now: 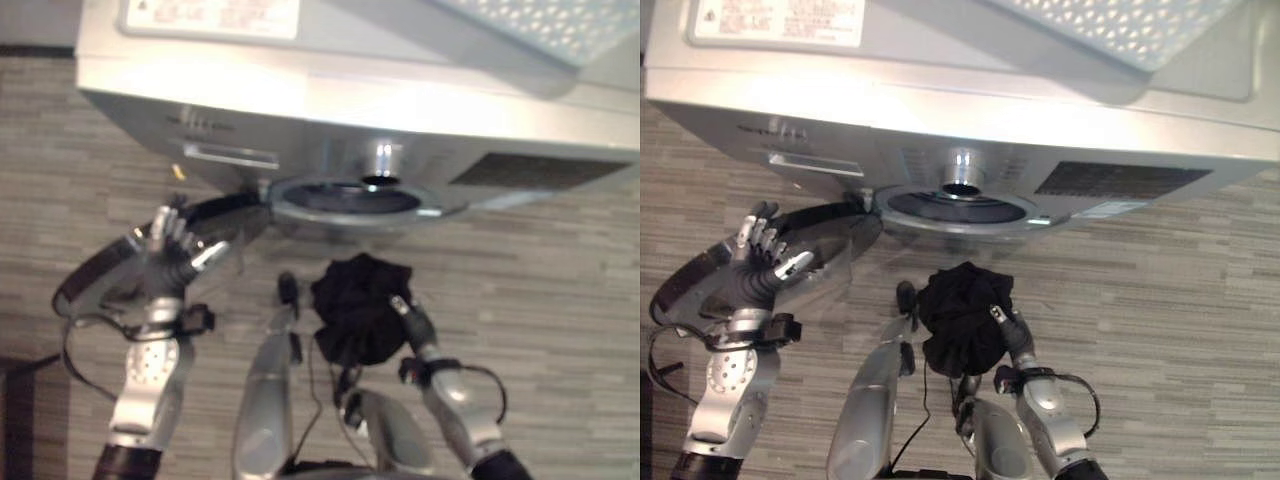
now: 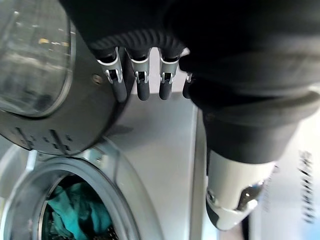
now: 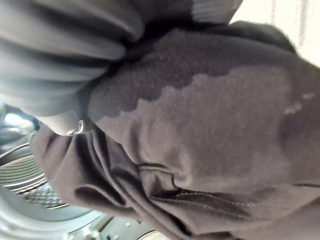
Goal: Grab the laundry basket,head to the washer,open it,put in the laundry and shut it.
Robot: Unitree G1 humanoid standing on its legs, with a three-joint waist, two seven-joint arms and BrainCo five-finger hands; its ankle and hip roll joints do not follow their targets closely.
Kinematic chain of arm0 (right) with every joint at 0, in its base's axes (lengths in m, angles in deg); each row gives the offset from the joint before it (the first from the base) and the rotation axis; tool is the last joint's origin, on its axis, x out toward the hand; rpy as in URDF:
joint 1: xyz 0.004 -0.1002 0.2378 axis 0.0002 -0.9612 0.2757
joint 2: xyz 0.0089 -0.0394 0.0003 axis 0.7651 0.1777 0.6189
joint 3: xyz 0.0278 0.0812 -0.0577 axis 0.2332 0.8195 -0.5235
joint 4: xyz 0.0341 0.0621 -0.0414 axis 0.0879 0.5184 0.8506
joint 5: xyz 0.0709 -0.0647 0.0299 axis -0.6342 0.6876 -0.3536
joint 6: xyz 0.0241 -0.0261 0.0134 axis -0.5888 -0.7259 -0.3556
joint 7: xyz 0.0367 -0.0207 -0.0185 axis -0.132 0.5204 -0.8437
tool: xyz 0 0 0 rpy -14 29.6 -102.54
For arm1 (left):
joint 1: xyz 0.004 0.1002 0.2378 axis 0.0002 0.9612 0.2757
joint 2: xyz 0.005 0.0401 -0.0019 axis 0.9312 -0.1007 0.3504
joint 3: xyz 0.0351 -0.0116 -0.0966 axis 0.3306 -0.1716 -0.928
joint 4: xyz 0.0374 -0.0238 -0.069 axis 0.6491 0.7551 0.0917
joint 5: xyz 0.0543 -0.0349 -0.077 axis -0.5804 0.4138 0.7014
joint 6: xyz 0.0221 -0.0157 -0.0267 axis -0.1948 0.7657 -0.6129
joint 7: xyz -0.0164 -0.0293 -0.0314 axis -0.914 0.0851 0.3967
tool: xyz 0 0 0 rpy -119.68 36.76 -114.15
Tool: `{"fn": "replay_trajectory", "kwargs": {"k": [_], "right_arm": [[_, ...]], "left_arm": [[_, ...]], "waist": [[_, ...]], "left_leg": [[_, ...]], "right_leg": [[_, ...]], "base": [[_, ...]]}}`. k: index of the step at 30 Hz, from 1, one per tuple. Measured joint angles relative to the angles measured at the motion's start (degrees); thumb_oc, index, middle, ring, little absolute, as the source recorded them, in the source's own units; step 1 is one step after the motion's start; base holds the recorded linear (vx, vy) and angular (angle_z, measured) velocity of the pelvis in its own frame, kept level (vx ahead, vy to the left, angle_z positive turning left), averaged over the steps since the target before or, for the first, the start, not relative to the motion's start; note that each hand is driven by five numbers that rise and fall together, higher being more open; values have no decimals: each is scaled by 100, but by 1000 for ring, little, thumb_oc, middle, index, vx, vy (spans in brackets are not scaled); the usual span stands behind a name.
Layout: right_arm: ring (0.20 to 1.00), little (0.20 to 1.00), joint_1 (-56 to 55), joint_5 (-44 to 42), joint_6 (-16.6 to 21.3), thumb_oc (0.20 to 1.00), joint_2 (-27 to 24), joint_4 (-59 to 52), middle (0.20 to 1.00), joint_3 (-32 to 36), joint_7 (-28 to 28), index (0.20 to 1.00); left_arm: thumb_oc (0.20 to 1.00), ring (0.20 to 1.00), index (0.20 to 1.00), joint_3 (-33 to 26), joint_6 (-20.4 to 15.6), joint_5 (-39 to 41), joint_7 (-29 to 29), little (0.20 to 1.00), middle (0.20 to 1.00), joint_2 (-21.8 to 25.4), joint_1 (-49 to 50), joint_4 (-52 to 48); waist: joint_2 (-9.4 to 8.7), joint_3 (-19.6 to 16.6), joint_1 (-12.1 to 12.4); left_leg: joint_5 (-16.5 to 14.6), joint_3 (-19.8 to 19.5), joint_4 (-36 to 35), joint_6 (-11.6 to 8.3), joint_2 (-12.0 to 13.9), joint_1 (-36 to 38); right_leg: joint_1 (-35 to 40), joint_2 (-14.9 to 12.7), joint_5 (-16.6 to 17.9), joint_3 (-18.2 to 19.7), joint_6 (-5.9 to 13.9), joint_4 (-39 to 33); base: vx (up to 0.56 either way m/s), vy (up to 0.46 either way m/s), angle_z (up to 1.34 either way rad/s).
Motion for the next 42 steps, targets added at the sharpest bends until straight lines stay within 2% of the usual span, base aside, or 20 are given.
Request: {"fn": "replay_trajectory", "kwargs": {"k": [3,5,9,15,18,25,32,35,36,42], "right_arm": [[200,200,148,-158,19,200,156,4,200,177,113,200],[200,200,293,-200,172,200,274,-12,200,329,224,200],[200,200,471,-201,244,200,327,-14,200,571,421,200],[200,200,1169,-185,452,200,395,189,200,1317,967,200],[200,200,1352,-137,576,200,382,189,200,1349,1185,200],[200,200,2016,-132,700,200,419,215,200,1445,1452,200],[200,200,2587,-145,768,200,599,505,200,1455,1656,200],[200,200,2813,-147,790,200,611,593,200,1425,1685,200],[200,200,3206,-153,817,200,608,799,200,1501,1768,200],[200,200,4399,-206,1051,200,472,1417,200,2003,2137,200]], "left_arm": [[1000,1000,1000,5,-24,43,-17,1000,1000,-4,-2,-47],[1000,1000,1000,2,-70,56,-81,1000,1000,-3,-23,-156],[1000,1000,1000,7,-116,57,-82,1000,1000,-7,-42,-229],[1000,1000,1000,19,-274,61,-81,1000,1000,-55,-66,-575],[1000,1000,1000,97,-290,60,-78,1000,1000,-53,-62,-619],[1000,1000,1000,242,-395,59,-73,1000,1000,-54,-283,-813],[1000,1000,1000,372,-398,75,-72,1000,1000,-48,-463,-919],[1000,1000,1000,459,-408,82,-71,1000,1000,-54,-474,-945],[1000,1000,1000,516,-420,84,-66,1000,1000,-46,-512,-961],[1000,1000,1000,779,-447,112,35,1000,1000,35,-643,-1013]], "waist": [[8,4,68],[18,5,102],[39,18,116],[52,10,140],[56,8,167],[93,-12,300],[172,-60,404],[241,-227,458],[302,-265,507],[374,-331,757]], "left_leg": [[-38,-8,60,40,-39,-193],[-93,-19,229,113,-64,-512],[-212,10,413,235,-141,-694],[-305,-7,606,230,-161,-1120],[-356,-17,704,298,-205,-1211],[-449,-77,1187,417,-205,-1771],[-455,-117,1357,421,-258,-2077],[-503,-118,1439,409,-255,-2299],[-521,-132,1587,435,-250,-2476],[-532,-143,1656,451,-348,-2664]], "right_leg": [[-281,-100,-137,3,6,267],[-590,-190,-271,-20,0,555],[-749,-305,-345,-20,35,711],[-1135,-369,-427,-53,77,910],[-1222,-416,-472,-107,59,1012],[-1735,-532,-849,-176,-1,1688],[-2090,-657,-1059,-233,-28,2145],[-2325,-676,-1131,-234,-42,2290],[-2473,-709,-1188,-241,-23,2442],[-2692,-853,-1311,-295,-45,2719]], "base": [[-3,17,7],[7,15,11],[20,9,6],[23,4,2],[16,0,8],[38,-20,10],[33,-12,7],[48,-23,2],[48,-25,7],[35,-12,8]]}}
